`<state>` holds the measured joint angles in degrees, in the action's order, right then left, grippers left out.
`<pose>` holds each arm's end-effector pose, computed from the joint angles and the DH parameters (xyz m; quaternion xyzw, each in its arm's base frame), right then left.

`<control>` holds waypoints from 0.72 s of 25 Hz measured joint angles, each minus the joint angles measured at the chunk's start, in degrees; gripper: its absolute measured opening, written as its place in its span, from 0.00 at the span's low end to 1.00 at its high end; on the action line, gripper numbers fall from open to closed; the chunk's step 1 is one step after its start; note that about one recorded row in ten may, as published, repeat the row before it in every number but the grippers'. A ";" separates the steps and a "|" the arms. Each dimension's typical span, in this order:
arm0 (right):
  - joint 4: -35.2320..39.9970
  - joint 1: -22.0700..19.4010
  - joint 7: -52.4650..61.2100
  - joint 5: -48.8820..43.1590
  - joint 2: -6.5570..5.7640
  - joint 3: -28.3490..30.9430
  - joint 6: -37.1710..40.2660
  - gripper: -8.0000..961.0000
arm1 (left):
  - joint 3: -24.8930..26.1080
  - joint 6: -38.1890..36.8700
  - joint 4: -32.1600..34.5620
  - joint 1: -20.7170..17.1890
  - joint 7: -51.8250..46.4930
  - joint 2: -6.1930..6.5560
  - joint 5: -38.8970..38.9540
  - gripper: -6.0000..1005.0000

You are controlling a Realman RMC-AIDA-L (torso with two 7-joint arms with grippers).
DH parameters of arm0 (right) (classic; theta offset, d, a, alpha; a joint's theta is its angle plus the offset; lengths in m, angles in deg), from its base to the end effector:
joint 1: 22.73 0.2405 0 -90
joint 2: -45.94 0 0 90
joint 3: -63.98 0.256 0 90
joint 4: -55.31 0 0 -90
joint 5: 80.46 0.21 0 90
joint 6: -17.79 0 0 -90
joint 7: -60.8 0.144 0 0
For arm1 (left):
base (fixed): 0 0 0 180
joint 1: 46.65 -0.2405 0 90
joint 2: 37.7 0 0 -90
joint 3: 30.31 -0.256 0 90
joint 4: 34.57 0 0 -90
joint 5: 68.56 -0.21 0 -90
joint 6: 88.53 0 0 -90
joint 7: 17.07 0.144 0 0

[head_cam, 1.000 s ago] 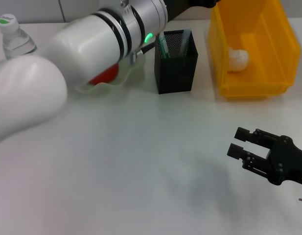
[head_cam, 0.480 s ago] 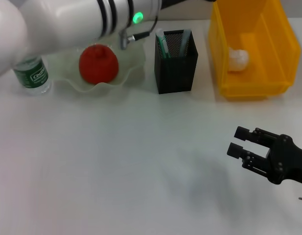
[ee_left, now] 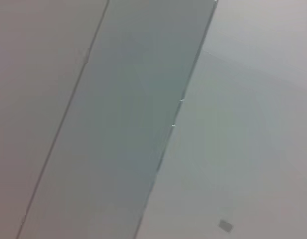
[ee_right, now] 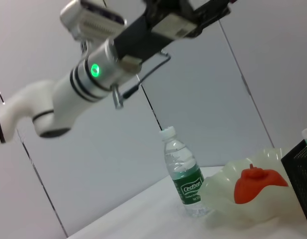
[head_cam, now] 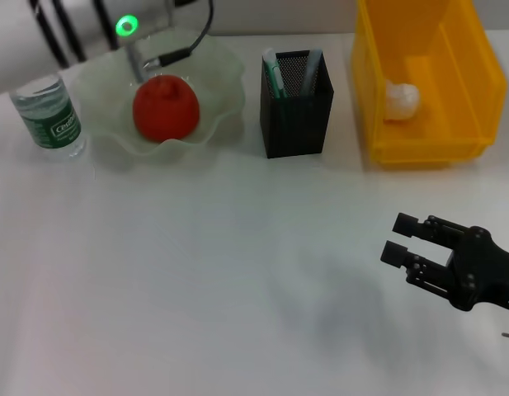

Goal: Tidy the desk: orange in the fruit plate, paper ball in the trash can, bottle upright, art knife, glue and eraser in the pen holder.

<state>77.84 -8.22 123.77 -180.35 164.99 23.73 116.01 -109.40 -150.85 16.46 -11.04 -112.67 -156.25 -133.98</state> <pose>0.3130 0.2250 -0.0193 -0.8686 0.2744 0.3829 0.1536 -0.0968 0.3966 -0.0041 -0.8678 -0.2151 -0.4284 0.1308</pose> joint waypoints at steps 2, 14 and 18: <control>0.00 0.00 0.03 -0.01 0.01 0.00 0.12 0.60 | 0.95 -2.71 -1.83 0.02 2.34 0.03 -0.04 0.80; 7.78 -0.66 2.72 -4.92 -0.31 -0.07 8.62 0.60 | 2.50 -21.11 -7.74 -4.77 16.81 0.51 -12.12 0.80; 13.08 -0.72 7.30 -9.82 -0.05 -0.09 10.07 0.60 | 3.57 -21.74 -7.92 -7.14 17.57 1.20 -13.30 0.80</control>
<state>90.92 -8.94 131.07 -190.18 164.94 23.63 126.09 -105.83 -172.59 8.54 -18.18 -95.10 -155.05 -147.28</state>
